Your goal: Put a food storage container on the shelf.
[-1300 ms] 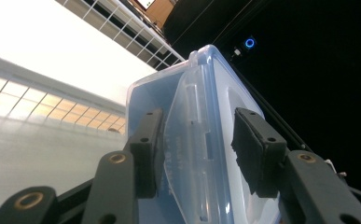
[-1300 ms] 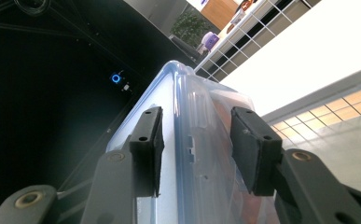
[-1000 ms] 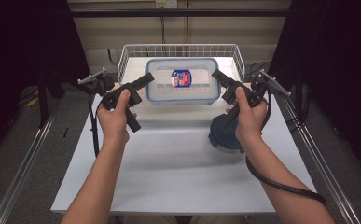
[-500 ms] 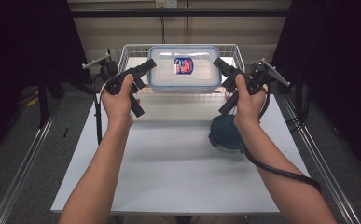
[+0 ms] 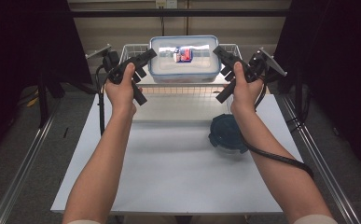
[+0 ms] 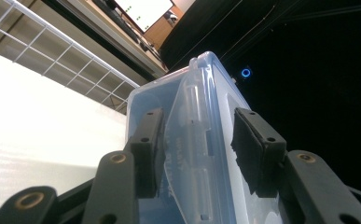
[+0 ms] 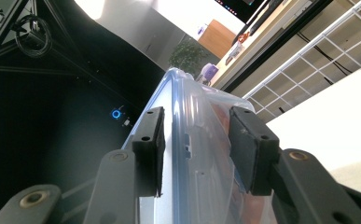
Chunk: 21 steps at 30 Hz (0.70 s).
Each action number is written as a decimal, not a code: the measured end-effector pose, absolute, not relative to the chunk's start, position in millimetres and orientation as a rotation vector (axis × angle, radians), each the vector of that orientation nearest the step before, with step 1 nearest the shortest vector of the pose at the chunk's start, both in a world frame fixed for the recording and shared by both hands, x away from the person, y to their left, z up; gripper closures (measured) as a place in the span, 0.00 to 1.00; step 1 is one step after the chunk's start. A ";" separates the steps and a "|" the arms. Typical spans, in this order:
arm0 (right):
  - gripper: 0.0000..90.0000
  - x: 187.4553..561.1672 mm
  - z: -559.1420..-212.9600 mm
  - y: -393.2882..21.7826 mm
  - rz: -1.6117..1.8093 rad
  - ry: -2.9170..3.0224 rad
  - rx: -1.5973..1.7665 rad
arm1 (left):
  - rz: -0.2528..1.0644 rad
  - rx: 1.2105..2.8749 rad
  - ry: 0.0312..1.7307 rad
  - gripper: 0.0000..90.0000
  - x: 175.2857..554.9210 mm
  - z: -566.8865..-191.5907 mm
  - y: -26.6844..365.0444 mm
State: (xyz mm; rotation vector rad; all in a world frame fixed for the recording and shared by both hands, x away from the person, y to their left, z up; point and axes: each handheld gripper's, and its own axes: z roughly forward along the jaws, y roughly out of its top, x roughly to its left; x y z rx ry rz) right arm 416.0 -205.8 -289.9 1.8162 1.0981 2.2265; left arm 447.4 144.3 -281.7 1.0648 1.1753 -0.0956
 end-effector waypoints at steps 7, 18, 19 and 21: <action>0.64 425.4 -293.5 -205.5 2.222 1.077 1.849 | -0.092 1.067 1.181 0.61 458.7 -286.6 143.8; 0.64 438.4 -301.7 -203.5 2.216 1.067 1.866 | -0.073 1.061 1.201 0.61 473.2 -291.2 142.0; 0.64 439.8 -302.9 -203.3 2.213 1.061 1.869 | -0.070 1.056 1.207 0.61 474.5 -292.1 141.3; 0.64 442.7 -305.1 -202.8 2.209 1.046 1.878 | -0.076 1.051 1.213 0.61 475.9 -292.6 140.3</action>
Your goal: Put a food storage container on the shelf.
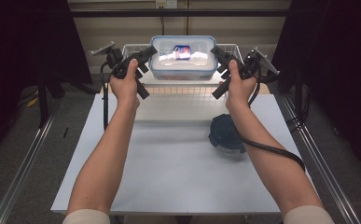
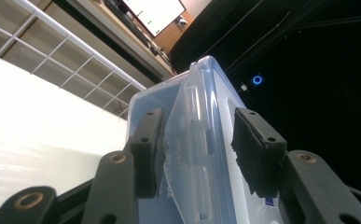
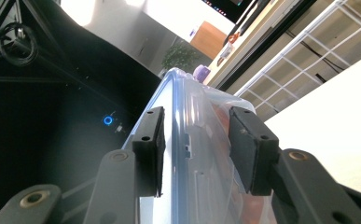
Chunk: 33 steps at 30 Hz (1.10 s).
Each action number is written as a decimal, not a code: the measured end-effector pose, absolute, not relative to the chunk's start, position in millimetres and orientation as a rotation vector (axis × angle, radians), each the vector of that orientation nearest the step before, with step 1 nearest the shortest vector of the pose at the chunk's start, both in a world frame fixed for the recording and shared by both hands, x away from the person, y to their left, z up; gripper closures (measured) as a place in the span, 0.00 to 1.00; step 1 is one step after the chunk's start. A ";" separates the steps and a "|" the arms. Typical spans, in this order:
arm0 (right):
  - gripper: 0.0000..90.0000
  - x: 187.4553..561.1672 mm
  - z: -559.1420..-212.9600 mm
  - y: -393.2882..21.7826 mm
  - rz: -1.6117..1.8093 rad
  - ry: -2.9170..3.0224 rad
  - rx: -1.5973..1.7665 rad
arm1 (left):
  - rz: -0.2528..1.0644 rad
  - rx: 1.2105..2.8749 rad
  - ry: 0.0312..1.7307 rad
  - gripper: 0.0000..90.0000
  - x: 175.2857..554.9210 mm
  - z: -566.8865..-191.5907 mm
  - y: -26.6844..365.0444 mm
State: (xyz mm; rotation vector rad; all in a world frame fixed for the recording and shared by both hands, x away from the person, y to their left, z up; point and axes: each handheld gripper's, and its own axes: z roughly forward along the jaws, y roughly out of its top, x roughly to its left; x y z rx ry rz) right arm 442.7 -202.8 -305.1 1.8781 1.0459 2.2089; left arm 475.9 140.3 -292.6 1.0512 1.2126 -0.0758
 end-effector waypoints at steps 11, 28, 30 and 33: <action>0.63 459.8 -314.7 -203.1 2.181 1.048 1.935 | -0.067 1.065 1.254 0.61 494.1 -299.1 138.2; 0.61 483.6 -322.8 -198.0 2.083 1.071 1.935 | -0.056 1.047 1.305 0.59 510.0 -313.9 132.8; 0.61 485.3 -323.9 -197.6 2.078 1.069 1.948 | -0.054 1.040 1.316 0.59 511.4 -314.6 132.0; 0.60 487.7 -325.5 -197.1 2.072 1.067 1.951 | -0.055 1.041 1.321 0.59 513.6 -316.0 132.0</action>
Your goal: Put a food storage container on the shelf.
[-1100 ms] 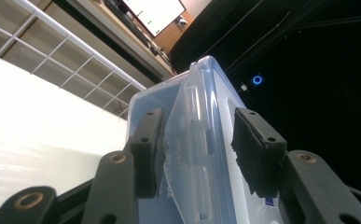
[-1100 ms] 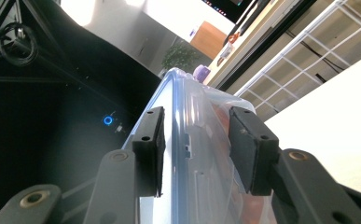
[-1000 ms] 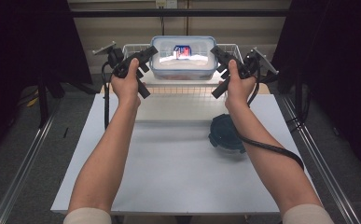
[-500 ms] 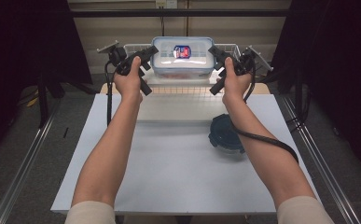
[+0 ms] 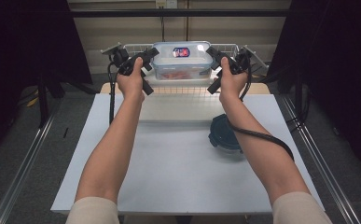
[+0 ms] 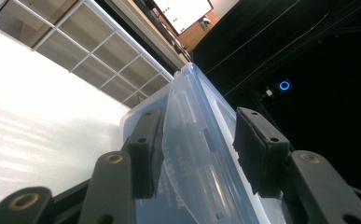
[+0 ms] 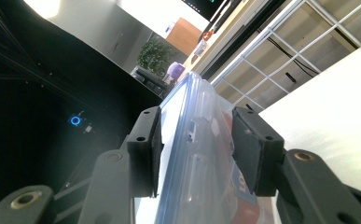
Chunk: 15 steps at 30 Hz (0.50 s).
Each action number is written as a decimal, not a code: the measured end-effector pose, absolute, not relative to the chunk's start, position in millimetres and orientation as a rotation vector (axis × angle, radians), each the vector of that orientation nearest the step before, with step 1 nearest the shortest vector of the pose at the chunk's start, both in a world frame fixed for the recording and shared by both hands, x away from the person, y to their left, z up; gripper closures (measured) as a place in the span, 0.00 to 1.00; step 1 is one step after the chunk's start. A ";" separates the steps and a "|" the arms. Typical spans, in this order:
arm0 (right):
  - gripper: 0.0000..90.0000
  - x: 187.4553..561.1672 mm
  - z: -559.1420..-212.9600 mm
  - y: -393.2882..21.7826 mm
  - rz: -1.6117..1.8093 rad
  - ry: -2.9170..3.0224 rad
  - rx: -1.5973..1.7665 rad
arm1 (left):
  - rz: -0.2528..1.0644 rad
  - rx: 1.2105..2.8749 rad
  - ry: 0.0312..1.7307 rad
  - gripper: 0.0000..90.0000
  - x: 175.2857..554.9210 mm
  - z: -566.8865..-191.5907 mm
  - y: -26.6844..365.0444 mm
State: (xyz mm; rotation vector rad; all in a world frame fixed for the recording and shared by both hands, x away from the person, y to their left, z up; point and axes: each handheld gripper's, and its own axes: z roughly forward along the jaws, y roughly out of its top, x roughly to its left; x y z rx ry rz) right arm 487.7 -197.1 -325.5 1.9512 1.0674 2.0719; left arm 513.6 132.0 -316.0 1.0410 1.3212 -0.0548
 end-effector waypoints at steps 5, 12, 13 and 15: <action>0.60 488.9 -326.2 -196.1 2.053 1.075 1.958 | -0.039 1.057 1.325 0.59 515.8 -318.2 131.0; 0.58 489.6 -326.8 -194.6 2.038 1.083 1.953 | -0.020 1.046 1.325 0.59 516.9 -318.6 129.0; 0.54 489.3 -325.6 -194.2 2.021 1.116 1.932 | -0.012 1.050 1.321 0.58 516.5 -318.6 128.6; 0.51 489.4 -325.3 -193.9 2.017 1.126 1.919 | 0.006 1.056 1.316 0.56 515.6 -318.1 127.1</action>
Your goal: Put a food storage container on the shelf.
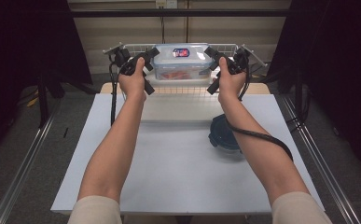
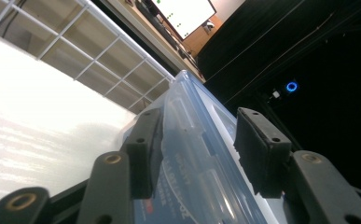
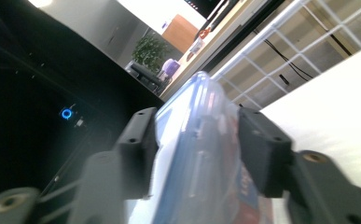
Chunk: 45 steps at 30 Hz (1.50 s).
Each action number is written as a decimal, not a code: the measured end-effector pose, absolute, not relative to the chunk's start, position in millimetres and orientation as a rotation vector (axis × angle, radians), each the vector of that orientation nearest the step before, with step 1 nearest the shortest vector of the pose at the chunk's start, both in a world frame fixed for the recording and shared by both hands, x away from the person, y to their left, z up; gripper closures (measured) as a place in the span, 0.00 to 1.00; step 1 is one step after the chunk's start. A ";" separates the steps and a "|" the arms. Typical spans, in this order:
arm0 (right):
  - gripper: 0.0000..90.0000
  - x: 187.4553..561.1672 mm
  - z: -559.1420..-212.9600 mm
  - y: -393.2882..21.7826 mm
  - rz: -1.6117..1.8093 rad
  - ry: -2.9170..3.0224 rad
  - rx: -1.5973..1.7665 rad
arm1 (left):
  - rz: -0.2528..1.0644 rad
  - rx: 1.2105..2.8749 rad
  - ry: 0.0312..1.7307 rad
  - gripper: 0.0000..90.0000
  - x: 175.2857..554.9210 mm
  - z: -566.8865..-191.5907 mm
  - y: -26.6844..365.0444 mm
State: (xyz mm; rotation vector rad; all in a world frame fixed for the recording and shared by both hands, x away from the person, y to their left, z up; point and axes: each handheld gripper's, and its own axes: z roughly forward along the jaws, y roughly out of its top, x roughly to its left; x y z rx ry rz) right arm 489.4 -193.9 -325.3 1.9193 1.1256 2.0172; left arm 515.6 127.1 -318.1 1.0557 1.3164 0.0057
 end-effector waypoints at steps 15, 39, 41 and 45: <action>0.34 456.3 -318.3 -199.6 2.015 1.163 1.829 | 0.094 1.092 1.281 0.40 483.5 -302.7 133.2; 0.28 390.7 -347.7 -217.2 2.018 1.275 1.800 | 0.046 1.153 1.187 0.21 423.4 -327.1 130.4; 0.27 388.5 -348.9 -218.0 2.017 1.281 1.800 | 0.044 1.164 1.182 0.20 421.6 -328.7 130.4; 0.26 377.5 -356.7 -221.9 2.022 1.320 1.805 | 0.040 1.192 1.183 0.18 413.8 -337.1 128.8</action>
